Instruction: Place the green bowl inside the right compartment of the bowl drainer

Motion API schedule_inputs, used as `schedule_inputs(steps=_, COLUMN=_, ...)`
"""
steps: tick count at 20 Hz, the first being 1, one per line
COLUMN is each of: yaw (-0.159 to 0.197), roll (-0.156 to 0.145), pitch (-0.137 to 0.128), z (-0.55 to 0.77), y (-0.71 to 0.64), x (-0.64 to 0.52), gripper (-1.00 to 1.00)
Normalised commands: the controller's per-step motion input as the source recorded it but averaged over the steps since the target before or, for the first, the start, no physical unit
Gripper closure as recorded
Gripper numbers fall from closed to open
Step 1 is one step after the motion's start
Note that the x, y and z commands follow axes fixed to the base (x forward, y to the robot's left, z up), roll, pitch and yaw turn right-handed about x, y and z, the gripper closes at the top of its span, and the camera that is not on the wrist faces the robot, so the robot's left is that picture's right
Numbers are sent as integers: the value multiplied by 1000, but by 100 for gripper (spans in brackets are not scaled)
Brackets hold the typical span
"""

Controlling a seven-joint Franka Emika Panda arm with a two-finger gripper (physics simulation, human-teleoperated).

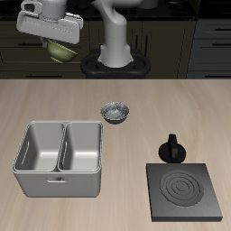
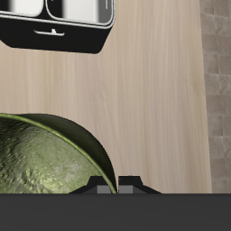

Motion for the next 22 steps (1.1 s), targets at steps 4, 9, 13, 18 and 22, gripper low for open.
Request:
schedule_inputs(steps=4, yaw=-13, roll=0, pitch=5, z=81, y=-310, x=456, gripper=100)
schedule_inputs(steps=9, yaw=-23, roll=7, pitch=13, z=36, y=-77, x=506, gripper=100)
schedule_inputs(steps=13, yaw=-9, roll=-1, pitch=-3, z=137, y=52, x=394, gripper=100)
schedule_inputs(steps=18, yaw=-9, roll=86, pitch=33, z=44, y=131, x=331, gripper=100)
schedule_inputs(steps=22, yaw=-6, roll=88, pitch=1, z=36, y=338, x=282, gripper=100)
